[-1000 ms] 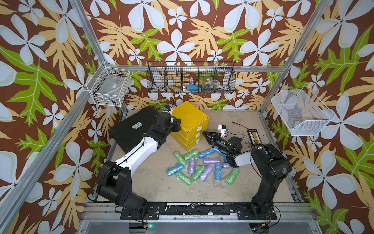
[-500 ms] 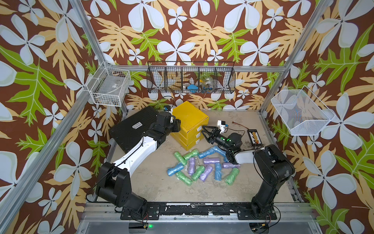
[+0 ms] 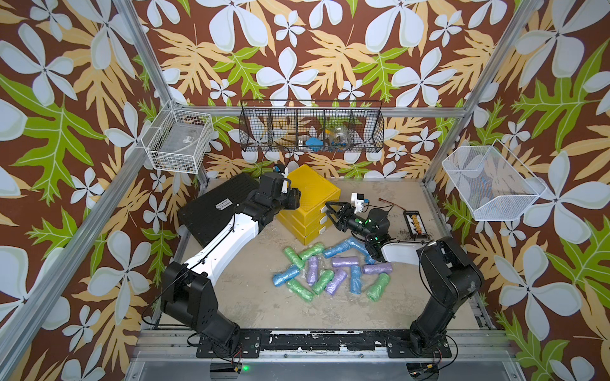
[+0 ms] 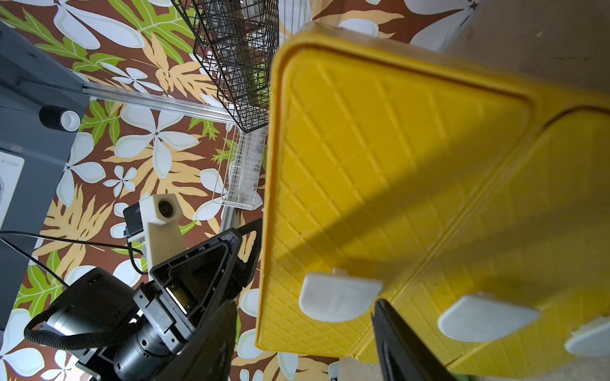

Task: Sort the rolls of trash bags by color and place them into the drawer
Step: Open the drawer in the storage box.

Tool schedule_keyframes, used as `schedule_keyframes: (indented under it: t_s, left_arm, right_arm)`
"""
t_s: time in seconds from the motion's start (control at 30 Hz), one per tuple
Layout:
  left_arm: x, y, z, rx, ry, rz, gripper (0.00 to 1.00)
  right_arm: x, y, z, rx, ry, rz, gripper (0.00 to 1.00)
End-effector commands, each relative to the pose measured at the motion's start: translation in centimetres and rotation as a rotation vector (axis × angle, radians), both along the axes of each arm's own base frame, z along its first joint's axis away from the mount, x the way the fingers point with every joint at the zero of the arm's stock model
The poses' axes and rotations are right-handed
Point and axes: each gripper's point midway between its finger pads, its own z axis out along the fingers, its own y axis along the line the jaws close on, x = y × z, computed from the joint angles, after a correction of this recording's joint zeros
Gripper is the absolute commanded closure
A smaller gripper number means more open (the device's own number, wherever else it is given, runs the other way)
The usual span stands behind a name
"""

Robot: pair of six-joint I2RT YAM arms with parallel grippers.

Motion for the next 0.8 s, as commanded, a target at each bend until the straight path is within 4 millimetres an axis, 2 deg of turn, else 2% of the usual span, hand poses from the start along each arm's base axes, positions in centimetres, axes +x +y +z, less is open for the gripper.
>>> schedule_keyframes:
  t_s: [0.0, 0.23, 0.53, 0.77]
  left_arm:
    - [0.3, -1.0, -0.5, 0.018, 0.011, -0.03, 0.41]
    - [1.0, -2.3, -2.2, 0.036, 0.039, -0.044, 0.41]
    - [0.3, -1.7, -6.0, 0.085, 0.105, -0.033, 0.41]
    - [0.0, -1.7, -7.0, 0.08, 0.127, -0.036, 0.41]
  right_arm:
    - [0.4, -0.3, -0.6, -0.043, 0.001, -0.032, 0.32]
    - [1.1, 0.1, -1.1, -0.032, 0.023, -0.03, 0.33]
    - [2.0, 0.5, -0.8, -0.006, 0.017, -0.029, 0.37]
    - [2.2, 0.9, -0.7, 0.004, 0.016, -0.022, 0.46]
